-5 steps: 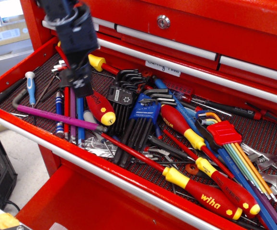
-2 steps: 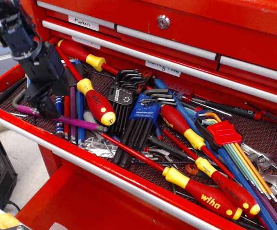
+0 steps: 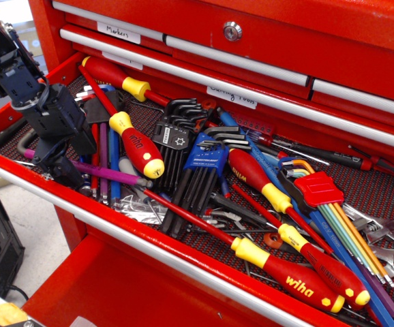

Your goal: Pick up violet Allen key

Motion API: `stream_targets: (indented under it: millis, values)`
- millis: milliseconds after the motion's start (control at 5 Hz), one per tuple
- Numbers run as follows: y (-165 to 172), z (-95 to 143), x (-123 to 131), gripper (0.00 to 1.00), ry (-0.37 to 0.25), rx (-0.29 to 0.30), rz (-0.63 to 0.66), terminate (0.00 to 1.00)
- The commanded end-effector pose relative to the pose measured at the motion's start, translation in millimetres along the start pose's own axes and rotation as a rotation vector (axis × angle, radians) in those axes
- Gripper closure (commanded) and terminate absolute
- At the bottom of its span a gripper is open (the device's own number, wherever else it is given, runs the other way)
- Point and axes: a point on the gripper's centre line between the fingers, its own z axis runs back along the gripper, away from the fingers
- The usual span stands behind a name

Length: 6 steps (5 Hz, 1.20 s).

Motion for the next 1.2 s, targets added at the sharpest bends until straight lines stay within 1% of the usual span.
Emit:
stream_targets:
  millis: [0, 200, 400, 600, 800, 1000]
  values:
    - [10.6, 0.0, -3.2, 1.0, 0.005, 0.035, -0.011, 0.0]
    - [11.0, 2.3, -0.6, 1.0, 0.012, 0.037, -0.003, 0.0]
    - [11.7, 2.1, -0.2, 1.0, 0.009, 0.027, 0.008, 0.0]
    - [13.9, 15.5, 10.5, 1.0, 0.056, 0.005, 0.013, 0.0]
    - [24.5, 40.8, 34.4, 1.0, 0.146, -0.006, -0.016, 0.0]
    - [31.8, 70.7, 56.7, 1.0, 0.233, 0.025, -0.066, 0.0]
